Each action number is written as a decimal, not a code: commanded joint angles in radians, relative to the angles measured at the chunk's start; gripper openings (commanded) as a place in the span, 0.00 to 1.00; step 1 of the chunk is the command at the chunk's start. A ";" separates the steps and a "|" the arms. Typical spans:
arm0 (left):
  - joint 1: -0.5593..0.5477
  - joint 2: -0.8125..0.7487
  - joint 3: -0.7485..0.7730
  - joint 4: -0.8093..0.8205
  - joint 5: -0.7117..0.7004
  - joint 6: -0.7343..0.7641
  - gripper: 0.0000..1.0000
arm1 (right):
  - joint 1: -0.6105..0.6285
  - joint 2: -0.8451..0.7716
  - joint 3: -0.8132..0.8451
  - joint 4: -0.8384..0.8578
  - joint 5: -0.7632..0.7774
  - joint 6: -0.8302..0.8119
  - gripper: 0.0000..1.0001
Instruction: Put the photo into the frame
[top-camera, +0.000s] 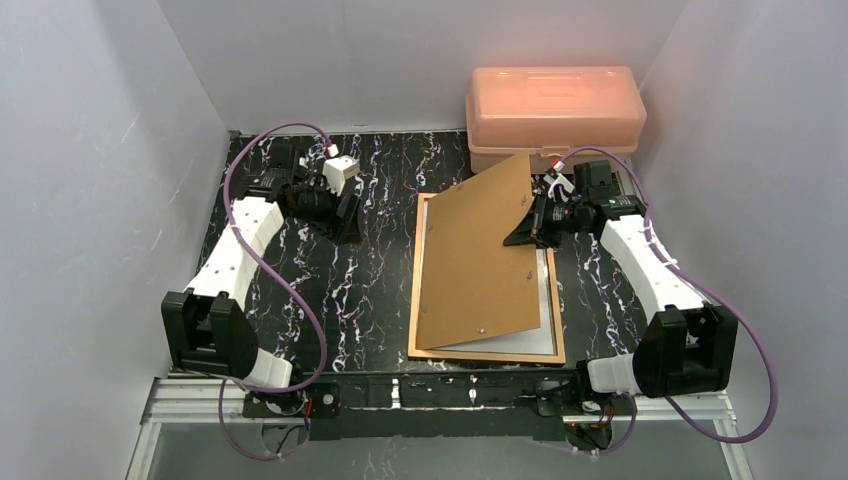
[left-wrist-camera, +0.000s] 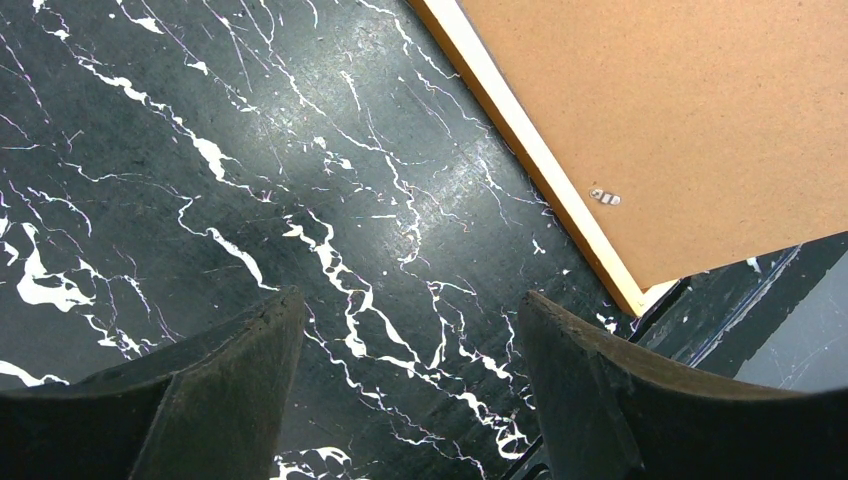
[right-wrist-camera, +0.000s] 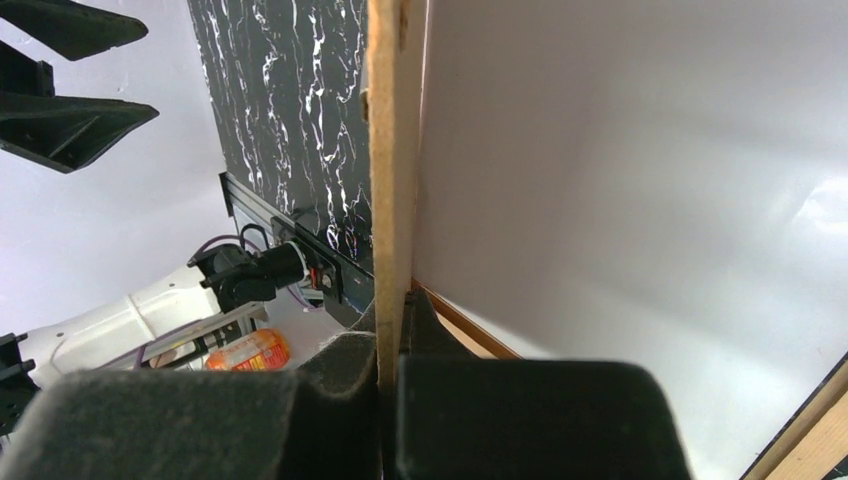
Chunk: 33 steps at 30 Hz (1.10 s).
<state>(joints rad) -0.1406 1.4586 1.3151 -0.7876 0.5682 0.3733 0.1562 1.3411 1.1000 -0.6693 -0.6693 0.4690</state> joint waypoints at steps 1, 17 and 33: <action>-0.002 -0.047 0.005 -0.027 0.012 -0.007 0.75 | -0.005 -0.022 -0.008 0.031 -0.065 -0.019 0.01; -0.002 -0.038 0.011 -0.035 0.001 -0.007 0.75 | -0.005 0.031 -0.028 0.065 -0.086 -0.036 0.01; -0.002 -0.012 0.036 -0.059 -0.028 -0.014 0.75 | 0.030 0.087 -0.050 0.188 -0.071 0.041 0.01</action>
<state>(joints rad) -0.1406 1.4582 1.3155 -0.8009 0.5556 0.3656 0.1570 1.4158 1.0637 -0.5892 -0.7364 0.4698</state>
